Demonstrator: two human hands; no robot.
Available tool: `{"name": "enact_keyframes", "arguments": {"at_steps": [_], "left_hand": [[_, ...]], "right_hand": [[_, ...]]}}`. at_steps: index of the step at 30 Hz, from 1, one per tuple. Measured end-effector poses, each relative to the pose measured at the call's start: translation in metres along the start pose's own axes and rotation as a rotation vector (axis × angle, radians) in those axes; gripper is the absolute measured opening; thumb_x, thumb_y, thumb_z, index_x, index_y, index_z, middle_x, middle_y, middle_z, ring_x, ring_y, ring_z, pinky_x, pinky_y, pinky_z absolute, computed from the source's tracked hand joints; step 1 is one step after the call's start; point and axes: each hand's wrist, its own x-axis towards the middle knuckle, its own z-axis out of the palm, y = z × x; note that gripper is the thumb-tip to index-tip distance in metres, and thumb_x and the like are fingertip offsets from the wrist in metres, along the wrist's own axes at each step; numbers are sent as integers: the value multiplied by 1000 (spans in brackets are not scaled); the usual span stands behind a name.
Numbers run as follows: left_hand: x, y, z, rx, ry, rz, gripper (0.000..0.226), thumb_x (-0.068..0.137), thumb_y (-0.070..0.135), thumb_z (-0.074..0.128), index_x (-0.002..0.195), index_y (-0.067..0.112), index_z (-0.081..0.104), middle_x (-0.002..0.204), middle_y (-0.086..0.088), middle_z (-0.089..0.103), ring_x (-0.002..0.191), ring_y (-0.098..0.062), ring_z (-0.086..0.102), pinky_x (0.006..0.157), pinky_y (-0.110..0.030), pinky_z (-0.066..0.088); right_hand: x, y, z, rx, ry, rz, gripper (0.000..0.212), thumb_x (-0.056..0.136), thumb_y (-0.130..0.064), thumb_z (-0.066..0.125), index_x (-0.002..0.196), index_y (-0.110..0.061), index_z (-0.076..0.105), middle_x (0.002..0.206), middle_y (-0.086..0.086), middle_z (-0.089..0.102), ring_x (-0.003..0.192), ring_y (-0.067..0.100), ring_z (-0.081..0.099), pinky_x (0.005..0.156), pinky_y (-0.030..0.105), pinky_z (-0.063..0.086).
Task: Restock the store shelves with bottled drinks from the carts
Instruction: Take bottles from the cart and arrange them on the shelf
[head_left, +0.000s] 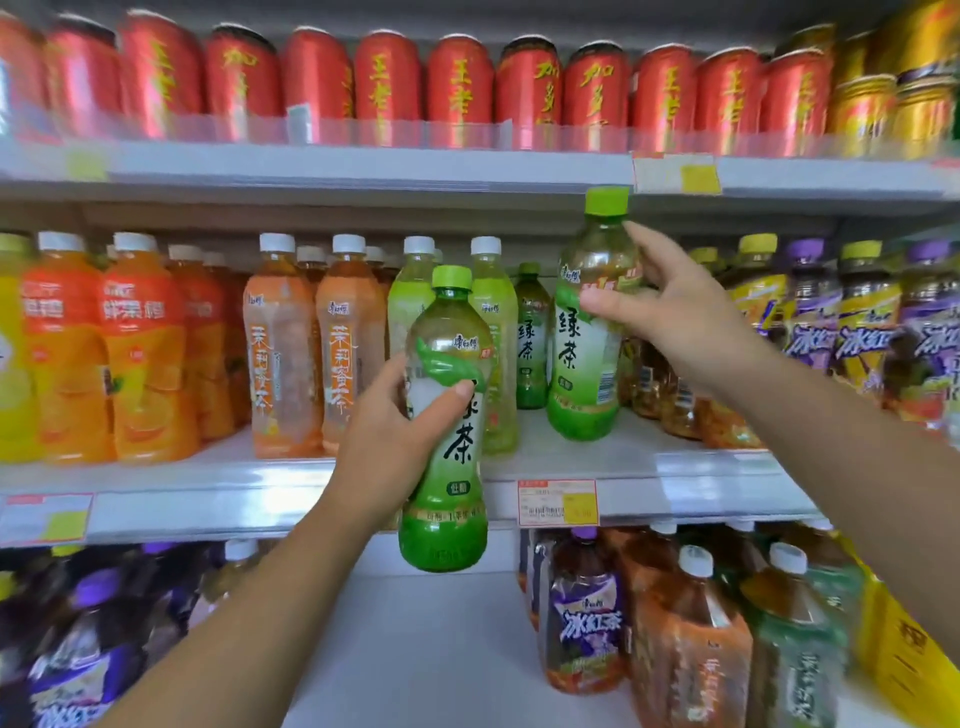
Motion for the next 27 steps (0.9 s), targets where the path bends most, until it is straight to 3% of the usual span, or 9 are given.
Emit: {"name": "enact_keyframes", "arguments": {"at_steps": [6,10,13,16,17,19,21,22,27], "left_hand": [[8,-15,5,-133,64,-42,14,92,19,62,105,17,66,79,5,74,67,-11,71,53,-20,52],[12,-23,3,-178,61,-79,21,84,29,72,101,19,66,79,3,74,69,-14,71,55,-24,53],[14,-27,0,-180,64,-90,27,80,37,65,102,21,67,84,1,74,74,-18,72,59,-29,54],[15,-30,1,-196,46,-83,24,80,36,64,99,23,68,85,0,75,74,-20,72,59,-31,54],[15,-31,2,-198,36,-76,22,80,36,64,97,23,68,84,0,75,72,-19,72,59,-31,54],[15,-31,4,-198,20,-60,20,79,34,64,96,24,68,81,2,75,69,-16,71,57,-27,53],[15,-31,4,-209,0,-53,21,79,32,63,97,21,67,77,3,74,67,-15,71,55,-25,53],[15,-32,4,-225,-5,-57,23,78,32,63,97,20,66,76,2,74,66,-15,71,54,-25,53],[16,-38,0,-227,3,-50,42,67,48,68,101,24,69,85,-3,75,74,-21,73,58,-31,55]], "right_hand": [[30,58,15,92,40,154,66,80,-15,75,132,-13,34,118,6,66,104,18,66,90,38,54],[45,83,18,131,58,214,64,84,-26,72,134,-18,32,123,6,64,104,14,65,92,38,52],[40,89,19,-39,-4,230,80,82,-39,73,145,-30,25,126,-1,60,107,12,62,91,33,51],[30,97,20,-205,-62,247,98,75,-28,81,148,-31,15,118,-3,62,105,13,60,82,25,50],[32,102,21,-201,-41,291,97,73,-26,82,146,-26,18,115,0,65,104,15,62,86,32,52],[44,111,23,-207,-24,377,71,72,-27,83,125,-14,39,109,4,70,98,19,66,91,45,53],[56,118,25,-257,-34,396,47,72,-31,83,104,-12,54,104,5,70,95,20,67,89,48,54],[61,122,26,-269,-31,411,46,72,-32,82,102,-12,53,102,4,68,96,21,66,88,47,55],[72,131,37,-215,-45,449,46,86,-25,71,125,-14,47,90,-4,56,101,24,61,87,40,55]]}}
